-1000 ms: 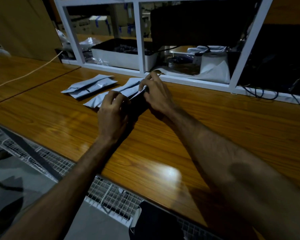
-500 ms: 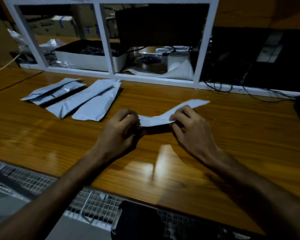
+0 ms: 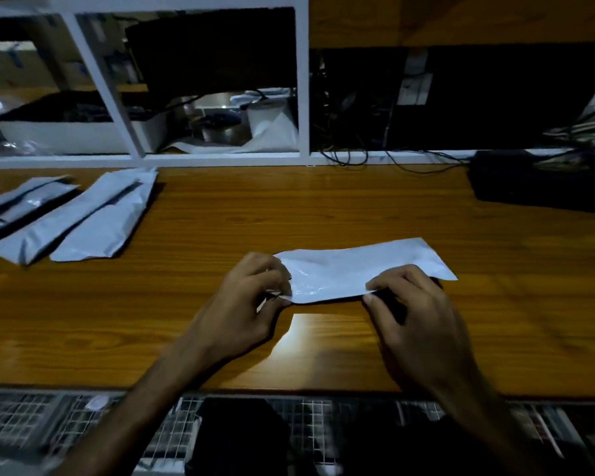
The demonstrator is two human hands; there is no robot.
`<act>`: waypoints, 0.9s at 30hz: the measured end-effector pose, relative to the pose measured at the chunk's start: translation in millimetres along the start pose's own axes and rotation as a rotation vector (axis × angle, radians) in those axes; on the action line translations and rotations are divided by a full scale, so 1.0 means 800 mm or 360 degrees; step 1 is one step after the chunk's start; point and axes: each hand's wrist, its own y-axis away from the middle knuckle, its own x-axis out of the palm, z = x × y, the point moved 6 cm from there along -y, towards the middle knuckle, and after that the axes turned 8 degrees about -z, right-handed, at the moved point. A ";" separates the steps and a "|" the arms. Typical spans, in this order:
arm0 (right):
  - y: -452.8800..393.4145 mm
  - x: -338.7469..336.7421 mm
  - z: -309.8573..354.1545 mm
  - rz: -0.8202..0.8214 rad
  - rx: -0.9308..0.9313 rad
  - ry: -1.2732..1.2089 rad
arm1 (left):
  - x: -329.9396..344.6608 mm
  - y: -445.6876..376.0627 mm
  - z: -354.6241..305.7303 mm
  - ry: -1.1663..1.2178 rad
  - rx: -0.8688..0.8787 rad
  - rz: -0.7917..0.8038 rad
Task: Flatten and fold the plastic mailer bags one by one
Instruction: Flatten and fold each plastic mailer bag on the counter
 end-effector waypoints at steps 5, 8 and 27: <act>0.026 -0.012 -0.012 0.0038 0.0111 0.0019 | 0.000 0.011 -0.010 0.0060 -0.0275 0.0043; 0.031 -0.023 -0.020 -0.0046 0.0170 -0.0063 | -0.008 0.014 -0.018 0.0044 -0.0433 -0.0146; -0.033 0.057 -0.009 0.0594 -0.0061 0.0403 | 0.062 -0.025 -0.049 -0.0845 -0.0488 0.0084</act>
